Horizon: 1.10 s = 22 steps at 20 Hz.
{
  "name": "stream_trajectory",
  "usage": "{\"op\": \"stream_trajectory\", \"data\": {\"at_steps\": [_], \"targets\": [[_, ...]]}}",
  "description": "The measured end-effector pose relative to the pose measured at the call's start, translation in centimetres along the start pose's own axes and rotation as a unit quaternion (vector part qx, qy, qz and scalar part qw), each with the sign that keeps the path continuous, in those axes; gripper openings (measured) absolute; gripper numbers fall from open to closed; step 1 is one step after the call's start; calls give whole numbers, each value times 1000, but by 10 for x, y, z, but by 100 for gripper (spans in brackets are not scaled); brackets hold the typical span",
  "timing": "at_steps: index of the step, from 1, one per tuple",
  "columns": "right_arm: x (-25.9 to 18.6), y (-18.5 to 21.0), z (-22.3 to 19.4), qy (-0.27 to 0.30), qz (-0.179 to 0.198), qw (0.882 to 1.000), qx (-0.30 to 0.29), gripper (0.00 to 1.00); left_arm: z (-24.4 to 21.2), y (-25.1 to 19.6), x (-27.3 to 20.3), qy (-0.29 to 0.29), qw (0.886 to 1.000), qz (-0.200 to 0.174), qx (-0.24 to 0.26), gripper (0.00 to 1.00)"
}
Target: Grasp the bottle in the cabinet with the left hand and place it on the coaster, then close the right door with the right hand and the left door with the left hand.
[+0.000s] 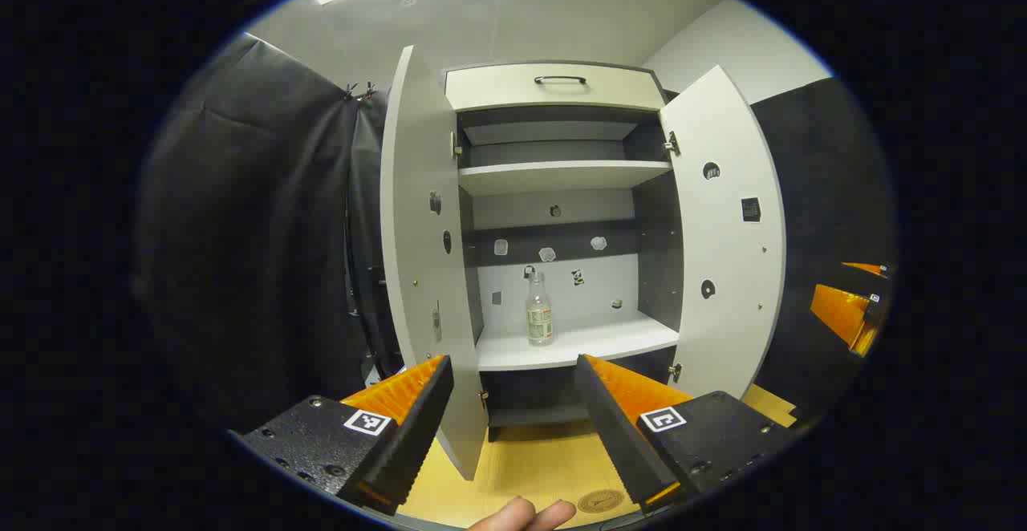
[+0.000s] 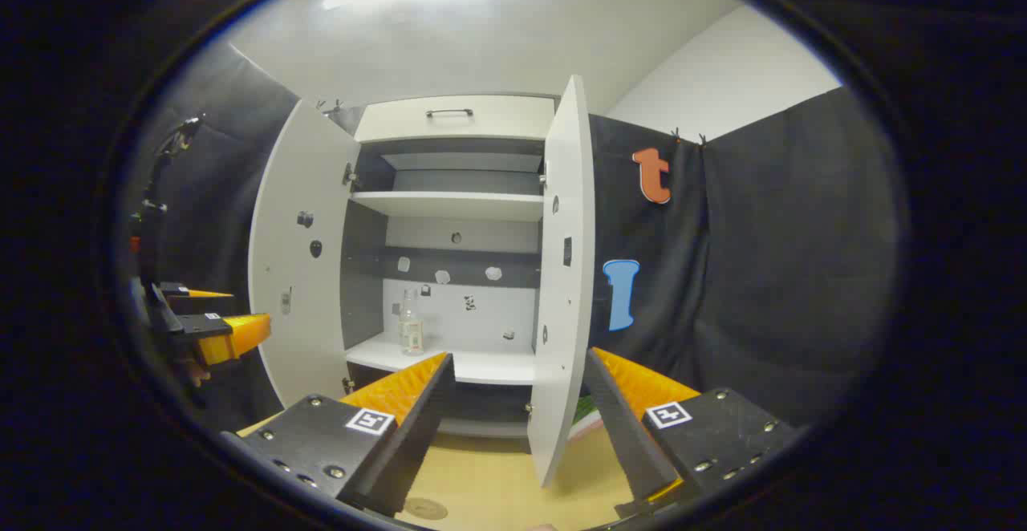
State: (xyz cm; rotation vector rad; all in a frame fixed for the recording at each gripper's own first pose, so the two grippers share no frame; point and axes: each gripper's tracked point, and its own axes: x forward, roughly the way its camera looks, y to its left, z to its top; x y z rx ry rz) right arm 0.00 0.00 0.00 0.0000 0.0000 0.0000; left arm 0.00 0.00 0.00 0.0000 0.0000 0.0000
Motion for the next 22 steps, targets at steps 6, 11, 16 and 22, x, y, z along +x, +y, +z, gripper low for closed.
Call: {"op": "stream_trajectory", "data": {"at_steps": [6,11,16,22], "targets": [[-17,-6,18,-17,13,999,35,98,23,-20,-16,-22,1000,0,10,97],[-11,-4,18,-14,12,999,31,93,31,-28,-10,-29,999,-10,11,99],[15,4,20,-14,8,999,28,98,26,-34,19,-19,999,-34,-5,99],[70,10,17,-19,3,999,50,98,13,-35,101,-9,999,-48,-21,97]]}}
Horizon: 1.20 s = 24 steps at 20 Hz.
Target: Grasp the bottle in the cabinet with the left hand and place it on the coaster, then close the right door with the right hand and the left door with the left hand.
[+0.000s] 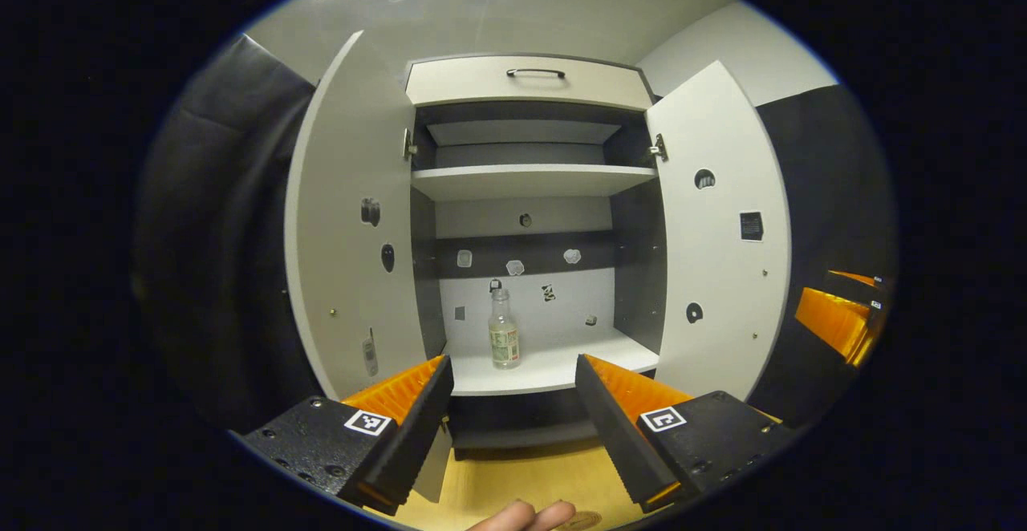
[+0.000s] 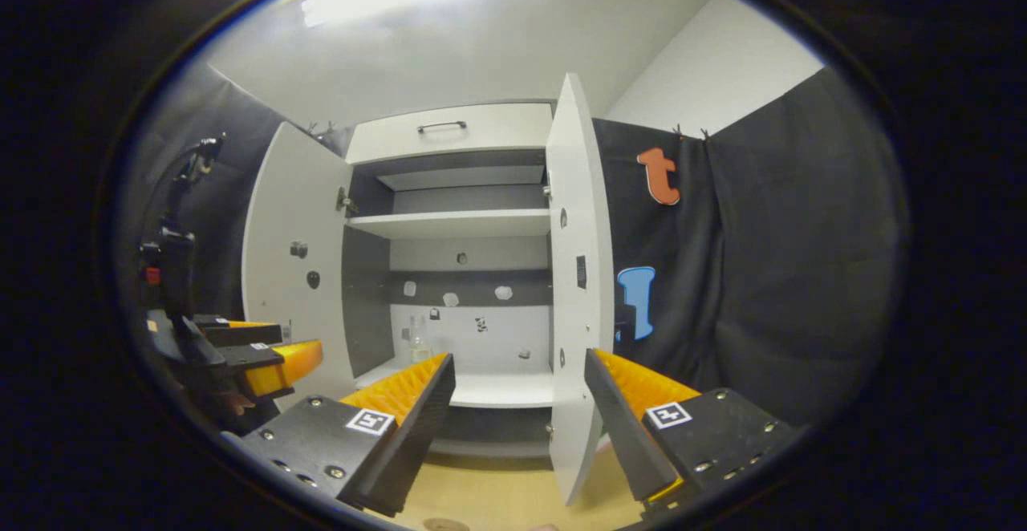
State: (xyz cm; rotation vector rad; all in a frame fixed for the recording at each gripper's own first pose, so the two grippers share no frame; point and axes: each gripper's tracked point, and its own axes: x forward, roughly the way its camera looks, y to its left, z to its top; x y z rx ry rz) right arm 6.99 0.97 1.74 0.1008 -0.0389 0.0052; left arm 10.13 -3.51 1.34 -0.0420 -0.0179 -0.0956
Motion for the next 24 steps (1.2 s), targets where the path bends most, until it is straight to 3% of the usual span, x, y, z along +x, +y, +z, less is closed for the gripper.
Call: {"op": "stream_trajectory", "data": {"at_steps": [12,13,14,16,18,24], "targets": [[22,26,11,-52,28,998,0,98,-93,11,237,0,999,-6,-31,97],[22,28,9,-51,27,998,-8,93,-99,12,251,4,1000,-5,-29,97],[23,29,5,-46,26,999,-13,100,-102,15,265,3,1000,-1,-21,98],[23,31,-9,-25,24,999,-16,93,-105,18,289,-3,1000,6,-4,98],[24,28,-22,-5,12,1000,-21,98,-107,18,306,-4,1000,11,6,97],[7,21,-33,5,-1,1000,-23,98,-107,36,352,7,999,45,-11,97]]}}
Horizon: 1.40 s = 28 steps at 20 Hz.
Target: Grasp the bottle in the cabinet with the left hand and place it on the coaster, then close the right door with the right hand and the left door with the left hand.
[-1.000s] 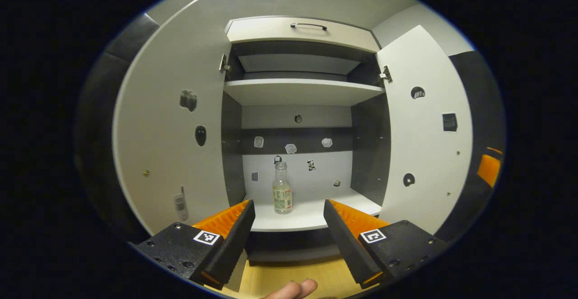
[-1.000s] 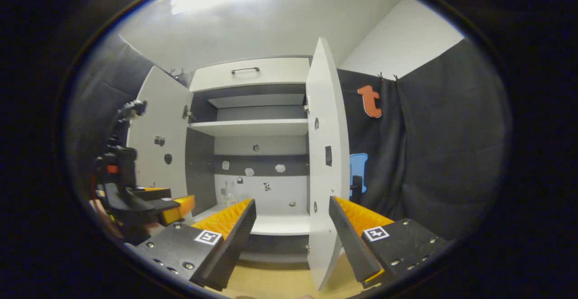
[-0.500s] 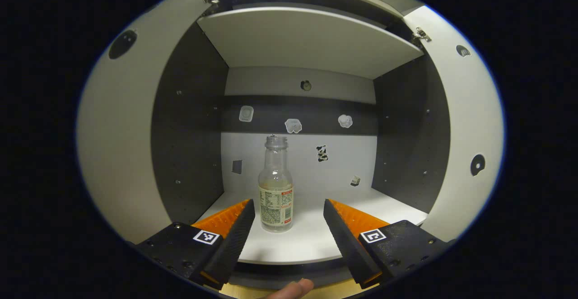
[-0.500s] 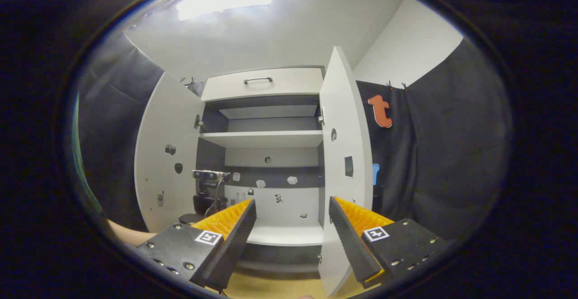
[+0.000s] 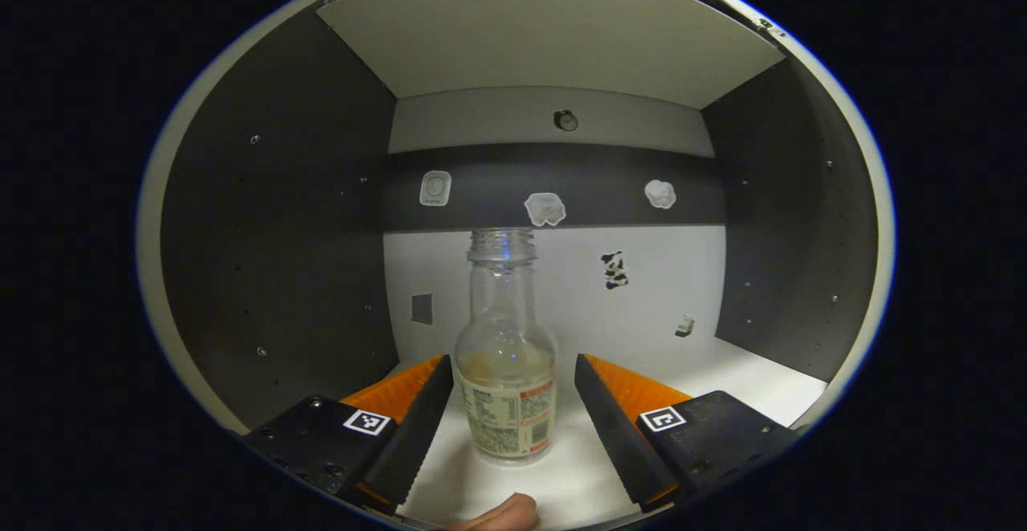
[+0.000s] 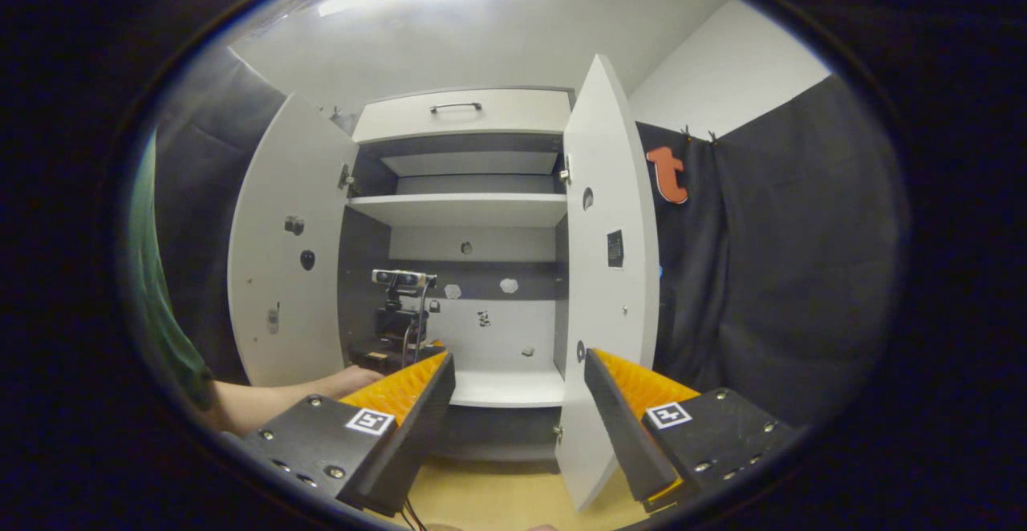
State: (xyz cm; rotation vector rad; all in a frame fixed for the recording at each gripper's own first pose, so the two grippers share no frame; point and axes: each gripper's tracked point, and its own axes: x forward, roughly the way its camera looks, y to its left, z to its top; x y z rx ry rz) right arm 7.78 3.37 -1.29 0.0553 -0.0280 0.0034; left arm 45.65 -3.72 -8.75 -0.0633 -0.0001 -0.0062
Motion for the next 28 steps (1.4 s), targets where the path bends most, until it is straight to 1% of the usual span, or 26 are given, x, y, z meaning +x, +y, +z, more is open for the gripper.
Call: {"op": "stream_trajectory", "data": {"at_steps": [2,3,4,5,6,7,9,13,15,16,18,21,23,24,26,27,28], "targets": [[-6,-12,-5,9,-19,1000,-6,98,-4,2,14,16,1000,2,-4,97],[-11,-17,-7,11,-29,999,-7,98,-3,1,17,19,1000,-4,-7,97],[-15,-22,-7,11,-38,999,-6,98,-3,4,20,24,999,4,-23,89],[-21,-25,-6,10,-44,999,-3,98,-2,4,15,27,999,2,-28,81],[-27,-28,-6,8,-49,999,2,98,-2,5,7,36,999,4,-26,78],[-34,-32,-4,4,-54,999,5,98,0,3,-1,44,999,-1,-24,78],[-50,-35,-3,2,-61,998,11,98,10,-6,-21,42,999,-23,-23,79],[-79,-40,5,-7,-60,998,11,98,35,-15,-69,32,998,-43,-20,78],[-93,-42,8,-13,-56,998,18,98,44,-21,-97,28,998,-51,-32,79],[-100,-44,9,-17,-54,998,23,98,50,-28,-110,25,997,-64,-37,78],[-114,-48,12,-26,-50,998,32,98,53,-35,-138,17,997,-77,-25,79],[-134,-55,12,-28,-46,998,33,98,56,-44,-183,9,996,-83,14,78],[-145,-58,13,-32,-36,999,21,98,56,-49,-215,-6,996,-83,13,78],[-149,-63,12,-33,-36,999,18,100,56,-50,-231,-10,997,-80,7,79],[-157,-71,10,-27,-36,999,26,98,48,-57,-265,-10,996,-88,0,78],[-160,-74,11,-26,-35,999,28,93,44,-60,-281,-11,996,-94,2,78],[-163,-77,12,-25,-32,999,27,93,38,-61,-295,-12,995,-95,7,79]]}}
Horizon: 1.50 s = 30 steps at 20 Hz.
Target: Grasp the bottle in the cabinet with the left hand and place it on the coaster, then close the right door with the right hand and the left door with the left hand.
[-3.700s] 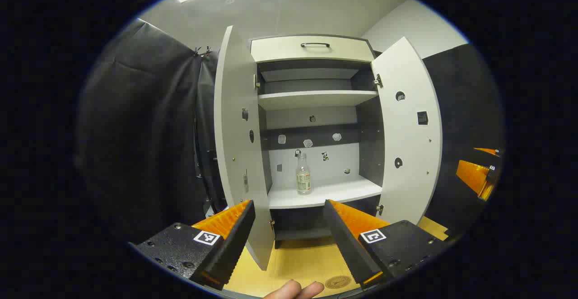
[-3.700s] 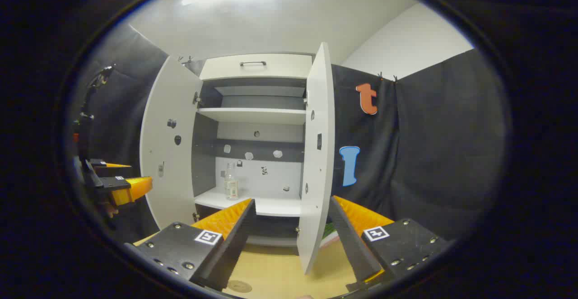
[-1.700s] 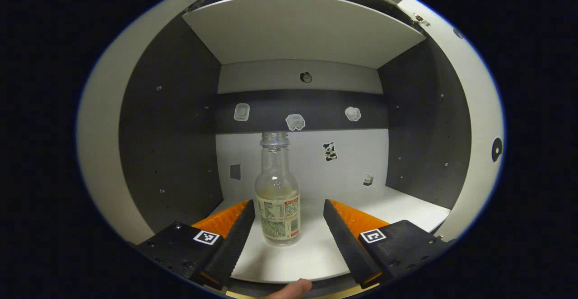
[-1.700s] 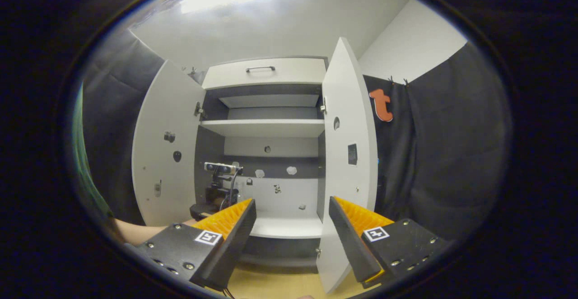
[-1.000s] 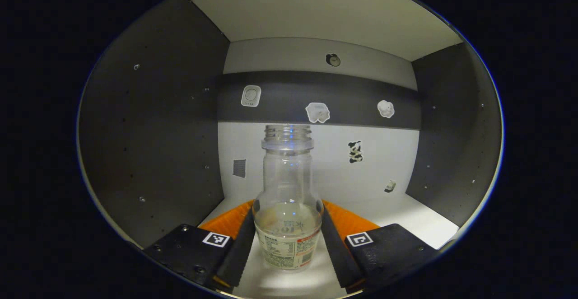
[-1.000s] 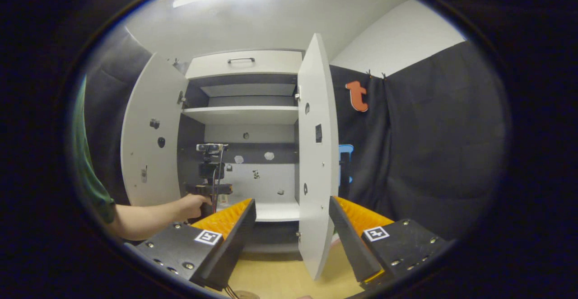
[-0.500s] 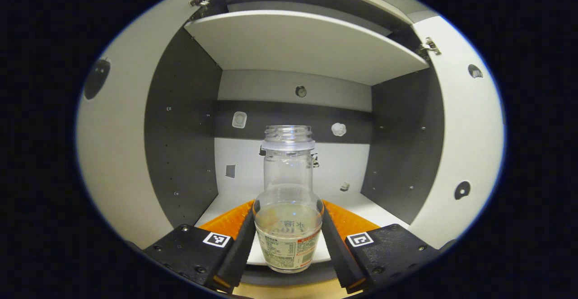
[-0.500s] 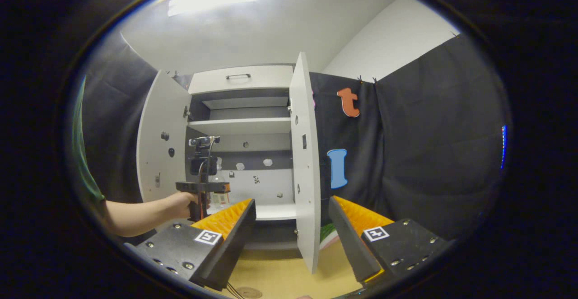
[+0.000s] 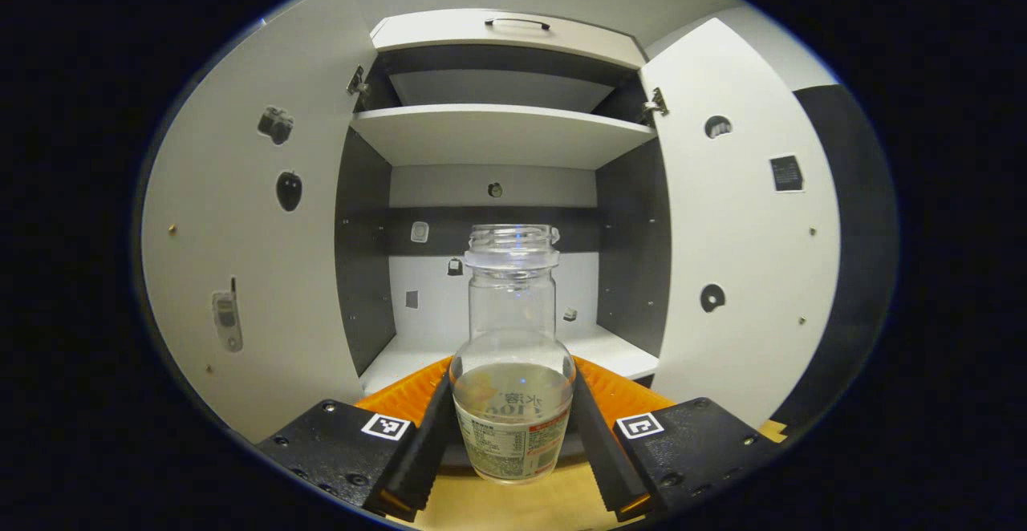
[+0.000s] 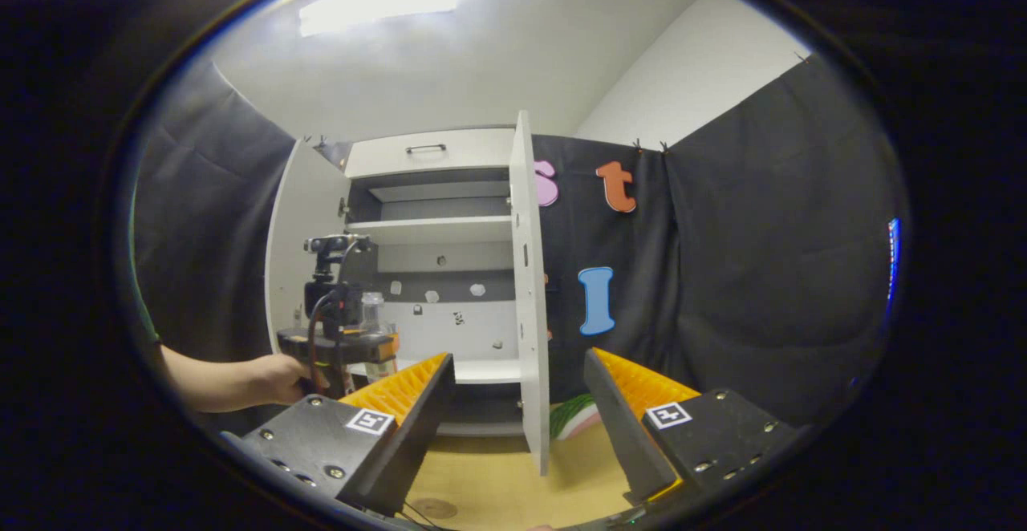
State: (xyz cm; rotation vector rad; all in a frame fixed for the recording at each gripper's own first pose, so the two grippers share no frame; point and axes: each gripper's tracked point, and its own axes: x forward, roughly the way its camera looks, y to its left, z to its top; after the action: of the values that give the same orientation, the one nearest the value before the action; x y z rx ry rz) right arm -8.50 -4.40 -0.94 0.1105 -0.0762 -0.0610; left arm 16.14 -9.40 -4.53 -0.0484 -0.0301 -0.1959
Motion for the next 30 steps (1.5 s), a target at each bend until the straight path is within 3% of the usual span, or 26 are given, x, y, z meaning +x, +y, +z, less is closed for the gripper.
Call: {"op": "stream_trajectory", "data": {"at_steps": [2,4,5,6,7,8,10,12,13,14,15,16,17,18,19,20,25,30], "targets": [[-5,-10,2,-2,-5,1000,-8,98,-11,-5,-26,-4,1000,1,-2,78],[-10,-15,5,-7,-7,1000,-5,98,-36,-14,-47,9,1000,-1,-28,78],[-12,-17,6,-8,-7,1000,-2,93,-51,-19,-56,21,999,-5,-36,78],[-13,-19,5,-10,-8,1000,-2,98,-67,-21,-61,34,999,-5,-33,79],[-14,-21,6,-10,-7,1000,-6,93,-84,-21,-66,50,998,-3,-29,78],[-15,-20,3,-8,-3,1000,-13,98,-101,-22,-69,69,997,-2,-28,79],[-13,-21,-2,0,0,999,-32,98,-130,-19,-73,95,995,6,-29,79],[-10,-19,-8,5,2,999,-36,93,-151,-22,-72,105,994,0,-23,79],[-8,-16,-11,8,7,1000,-26,98,-162,-19,-74,105,994,4,-11,79],[-6,-14,-15,12,12,1000,-16,94,-173,-15,-73,96,995,9,4,79],[-5,-15,-18,14,10,1000,-11,98,-184,-17,-73,93,995,4,19,79],[-2,-20,-22,17,7,1000,-9,94,-196,-22,-73,87,996,-6,32,79],[0,-23,-27,23,4,1000,-5,98,-210,-24,-76,89,995,-13,36,79],[3,-26,-30,26,-1,1000,3,100,-226,-28,-80,94,995,-24,36,79],[6,-27,-28,25,-2,1000,15,94,-242,-32,-85,103,994,-33,29,79],[8,-26,-27,21,0,1000,21,98,-257,-36,-89,111,993,-41,25,79],[35,-19,-39,21,4,998,54,98,-313,-53,-99,114,990,-85,21,80],[57,-10,-75,62,-6,996,61,98,-338,-83,-108,113,984,-136,21,81]]}}
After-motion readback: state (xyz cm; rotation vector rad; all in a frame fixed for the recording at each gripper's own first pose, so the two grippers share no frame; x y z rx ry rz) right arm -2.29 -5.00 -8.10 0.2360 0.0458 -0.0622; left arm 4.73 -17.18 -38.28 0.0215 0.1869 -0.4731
